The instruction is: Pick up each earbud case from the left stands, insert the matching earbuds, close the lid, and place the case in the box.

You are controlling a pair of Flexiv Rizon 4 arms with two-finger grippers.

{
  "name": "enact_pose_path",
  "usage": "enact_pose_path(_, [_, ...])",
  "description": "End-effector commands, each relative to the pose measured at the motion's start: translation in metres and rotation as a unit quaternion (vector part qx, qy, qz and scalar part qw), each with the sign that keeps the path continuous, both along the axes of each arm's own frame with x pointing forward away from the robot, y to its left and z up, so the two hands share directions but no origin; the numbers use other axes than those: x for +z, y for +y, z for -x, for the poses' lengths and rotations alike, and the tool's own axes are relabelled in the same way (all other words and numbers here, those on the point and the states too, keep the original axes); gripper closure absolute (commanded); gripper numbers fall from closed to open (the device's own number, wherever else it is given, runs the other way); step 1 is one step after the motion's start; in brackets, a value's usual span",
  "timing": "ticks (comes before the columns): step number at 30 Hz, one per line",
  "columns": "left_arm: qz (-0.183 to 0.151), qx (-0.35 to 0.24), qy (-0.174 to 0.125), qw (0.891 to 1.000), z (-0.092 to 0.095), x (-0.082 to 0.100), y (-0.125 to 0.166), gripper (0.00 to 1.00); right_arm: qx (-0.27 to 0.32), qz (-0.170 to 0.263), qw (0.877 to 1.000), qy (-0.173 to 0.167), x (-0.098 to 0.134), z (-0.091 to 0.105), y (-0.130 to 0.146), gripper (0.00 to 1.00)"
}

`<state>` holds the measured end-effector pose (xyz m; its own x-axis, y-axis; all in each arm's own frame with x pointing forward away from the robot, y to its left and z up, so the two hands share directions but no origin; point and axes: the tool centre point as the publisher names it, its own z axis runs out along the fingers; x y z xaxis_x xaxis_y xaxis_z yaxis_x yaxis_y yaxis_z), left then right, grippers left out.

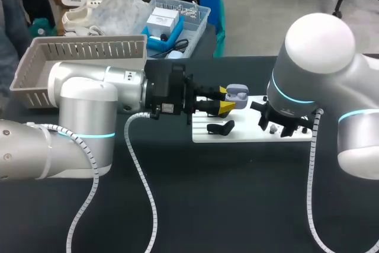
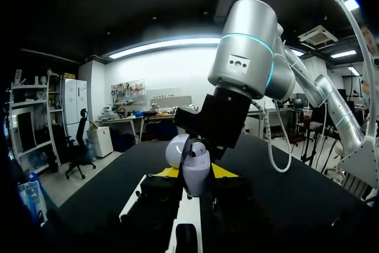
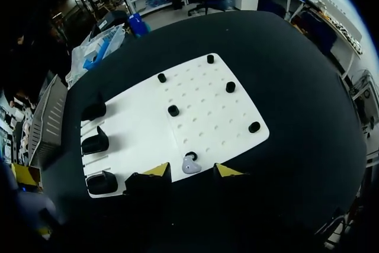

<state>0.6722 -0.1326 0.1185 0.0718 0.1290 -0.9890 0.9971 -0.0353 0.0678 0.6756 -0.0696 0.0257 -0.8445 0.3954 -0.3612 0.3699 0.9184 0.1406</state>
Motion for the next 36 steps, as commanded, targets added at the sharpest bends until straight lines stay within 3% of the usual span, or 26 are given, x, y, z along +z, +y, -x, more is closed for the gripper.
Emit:
enact_pose_path(1, [0.001, 0.001, 0.000, 1.000, 0.0000, -0.0004, -0.0002, 1.00, -0.001, 0.001, 1.000, -0.003, -0.0022, -0.0012, 0.0015, 0.59])
enact_pose_path(12, [0.001, 0.001, 0.000, 1.000, 0.0000, -0.0004, -0.0002, 1.00, 0.000, 0.000, 1.000, 0.001, -0.0040, -0.0031, 0.0029, 0.62])
enact_pose_path(16, [0.001, 0.001, 0.000, 1.000, 0.0000, -0.0004, -0.0002, 1.00, 0.001, 0.000, 1.000, 0.001, -0.0039, -0.0042, 0.0034, 0.67])
enact_pose_path(36, [0.001, 0.001, 0.000, 1.000, 0.0000, -0.0004, -0.0002, 1.00, 0.001, 0.002, 1.000, 0.002, -0.0060, -0.0077, 0.0020, 0.69])
